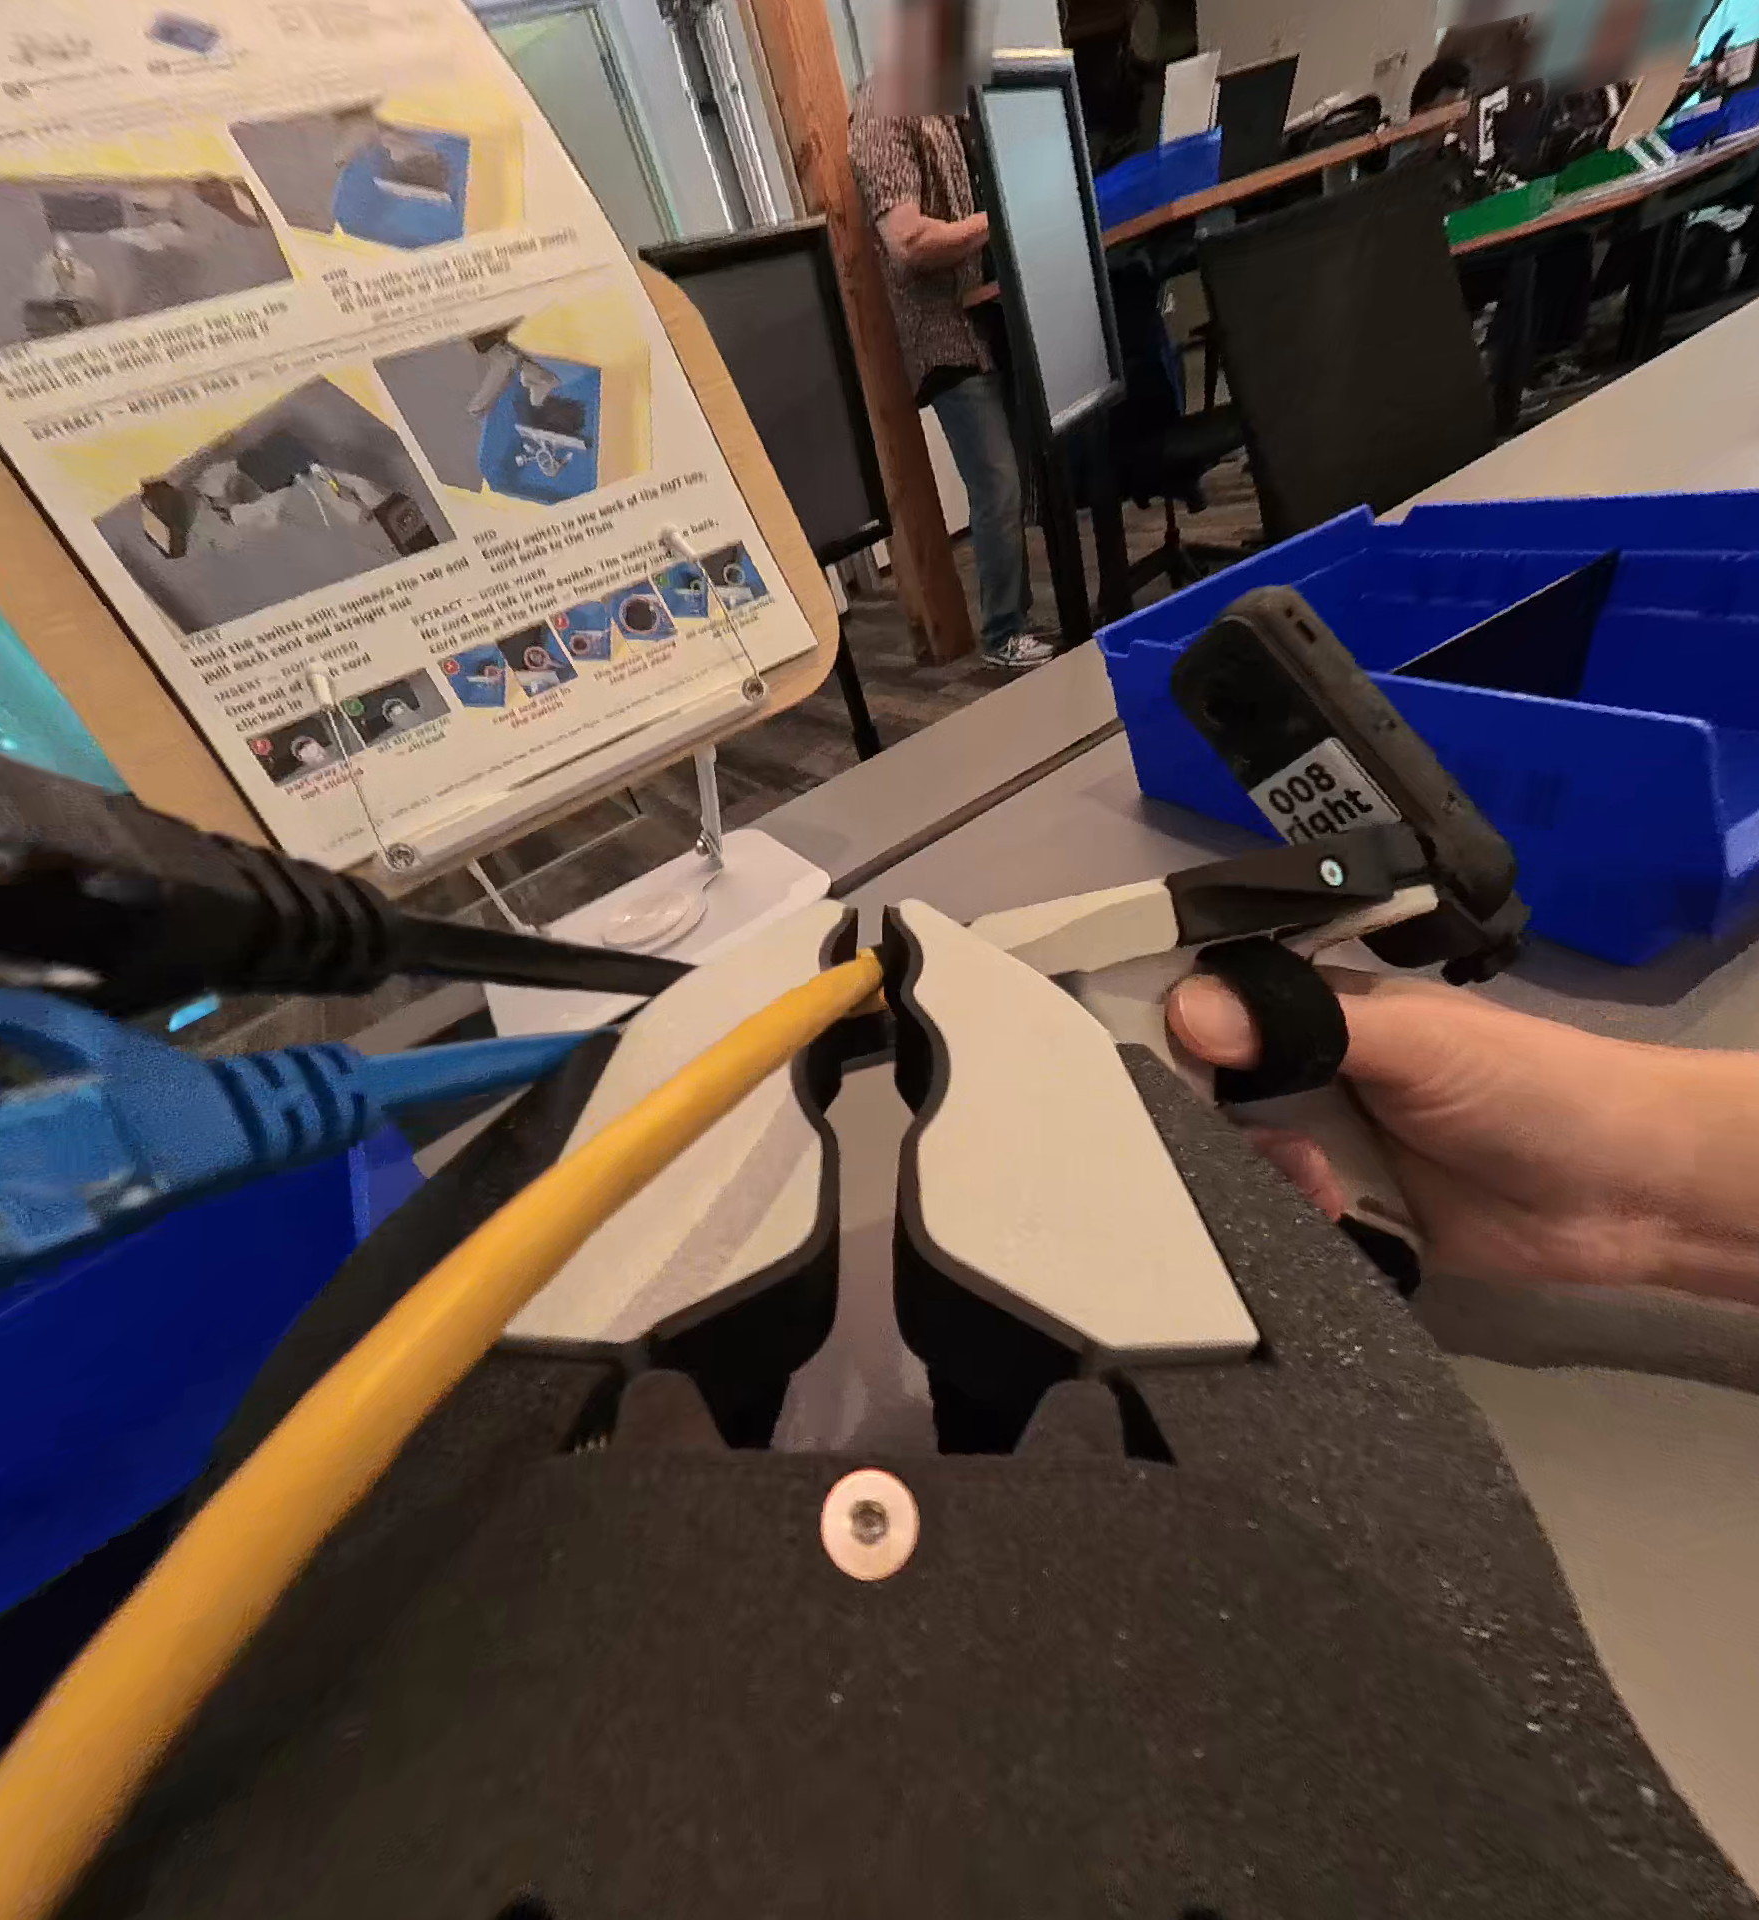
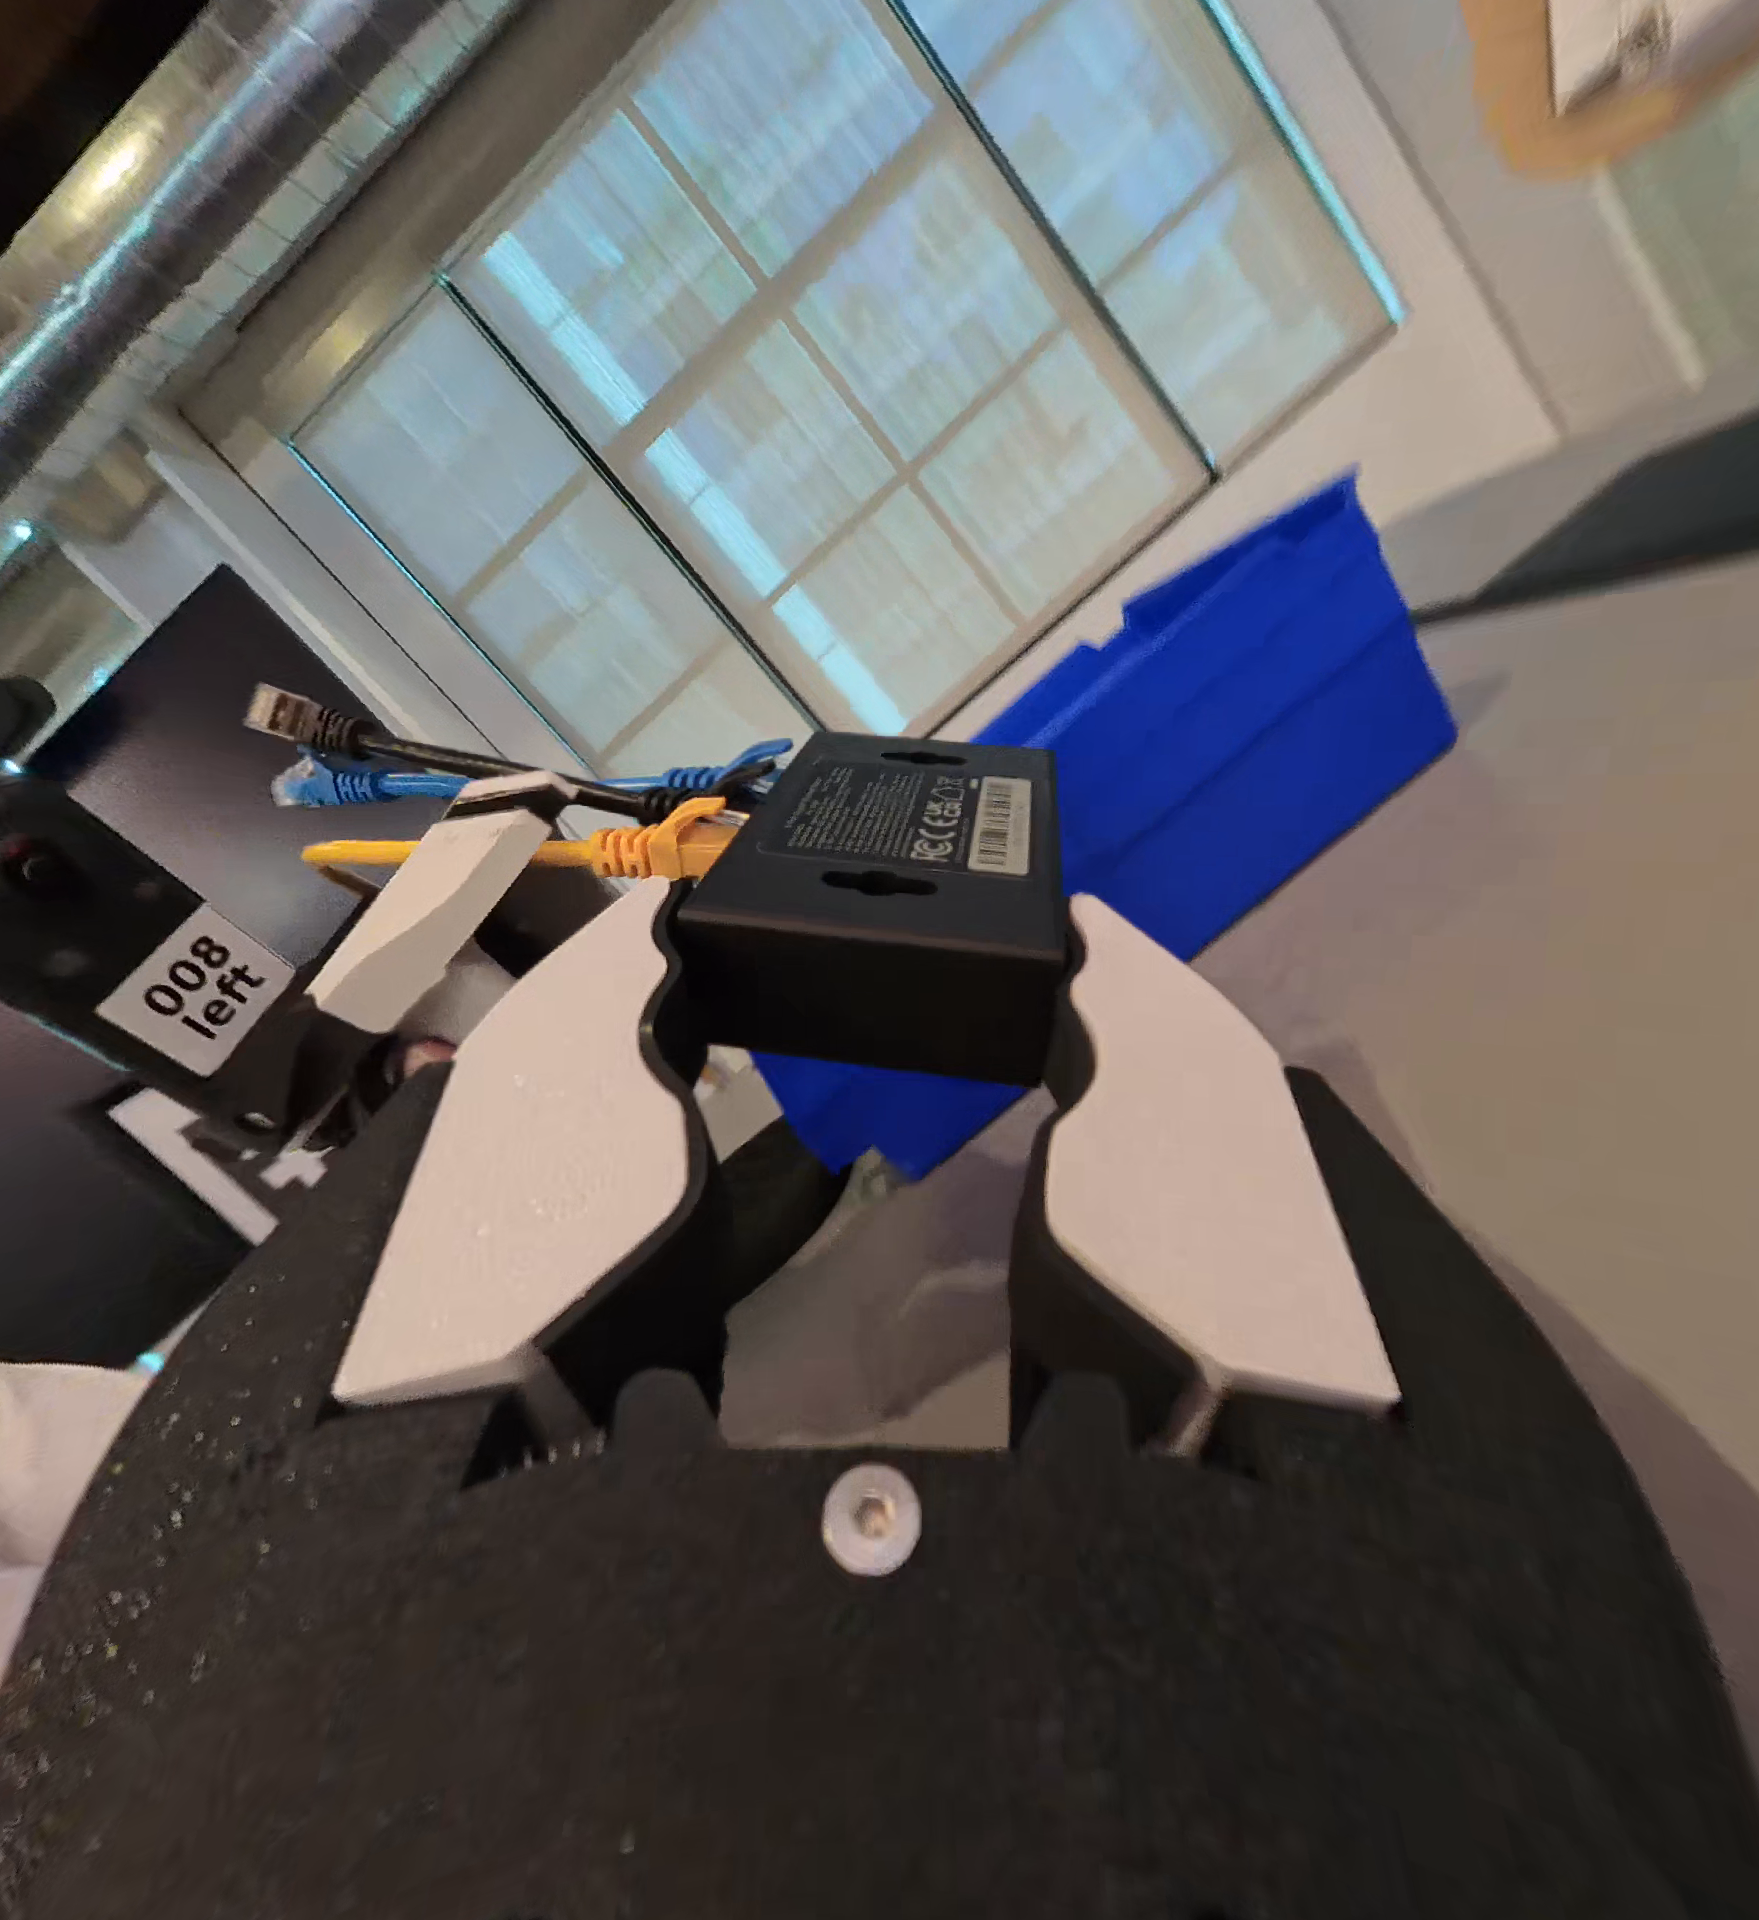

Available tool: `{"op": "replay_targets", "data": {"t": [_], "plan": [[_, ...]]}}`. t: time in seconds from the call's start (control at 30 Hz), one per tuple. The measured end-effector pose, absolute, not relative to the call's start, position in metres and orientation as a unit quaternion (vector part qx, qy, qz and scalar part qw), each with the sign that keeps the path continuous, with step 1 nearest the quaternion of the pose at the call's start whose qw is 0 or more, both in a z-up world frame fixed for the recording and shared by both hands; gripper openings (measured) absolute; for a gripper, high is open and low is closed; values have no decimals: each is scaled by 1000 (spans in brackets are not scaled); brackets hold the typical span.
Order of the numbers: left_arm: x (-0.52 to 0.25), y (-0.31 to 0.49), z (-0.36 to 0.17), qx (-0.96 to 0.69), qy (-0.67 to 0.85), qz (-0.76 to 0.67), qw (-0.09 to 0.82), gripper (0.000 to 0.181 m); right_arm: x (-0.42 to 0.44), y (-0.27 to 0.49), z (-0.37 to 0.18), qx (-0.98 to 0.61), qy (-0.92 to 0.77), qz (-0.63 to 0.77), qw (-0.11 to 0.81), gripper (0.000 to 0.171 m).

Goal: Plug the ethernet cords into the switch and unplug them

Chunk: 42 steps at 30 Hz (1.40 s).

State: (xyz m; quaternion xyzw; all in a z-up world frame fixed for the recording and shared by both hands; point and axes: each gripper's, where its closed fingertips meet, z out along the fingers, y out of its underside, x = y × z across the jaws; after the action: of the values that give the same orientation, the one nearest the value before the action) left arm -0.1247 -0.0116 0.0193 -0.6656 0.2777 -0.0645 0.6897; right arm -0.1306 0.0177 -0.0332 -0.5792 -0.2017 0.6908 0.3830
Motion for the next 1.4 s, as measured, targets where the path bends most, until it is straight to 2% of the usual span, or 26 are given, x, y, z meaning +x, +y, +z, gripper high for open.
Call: {"op": "replay_targets", "data": {"t": [0.27, 0.53, 1.1, 1.4], "plan": [[-123, -26, 47, -607, 275, -40, 745, 5, -120, 18, 16, -492, -265, 607, 565, 63], [-129, -36, 69, -570, 253, -46, 780, 5, -118, 11, 51, -453, -301, 536, 645, 62], [-124, -47, 78, -548, 243, -53, 799, 12, -112, 0, 69, -420, -318, 513, 678, 62], [-129, -45, 79, -552, 219, -43, 803, 10, -115, -7, 78, -407, -339, 485, 696, 62]]}}
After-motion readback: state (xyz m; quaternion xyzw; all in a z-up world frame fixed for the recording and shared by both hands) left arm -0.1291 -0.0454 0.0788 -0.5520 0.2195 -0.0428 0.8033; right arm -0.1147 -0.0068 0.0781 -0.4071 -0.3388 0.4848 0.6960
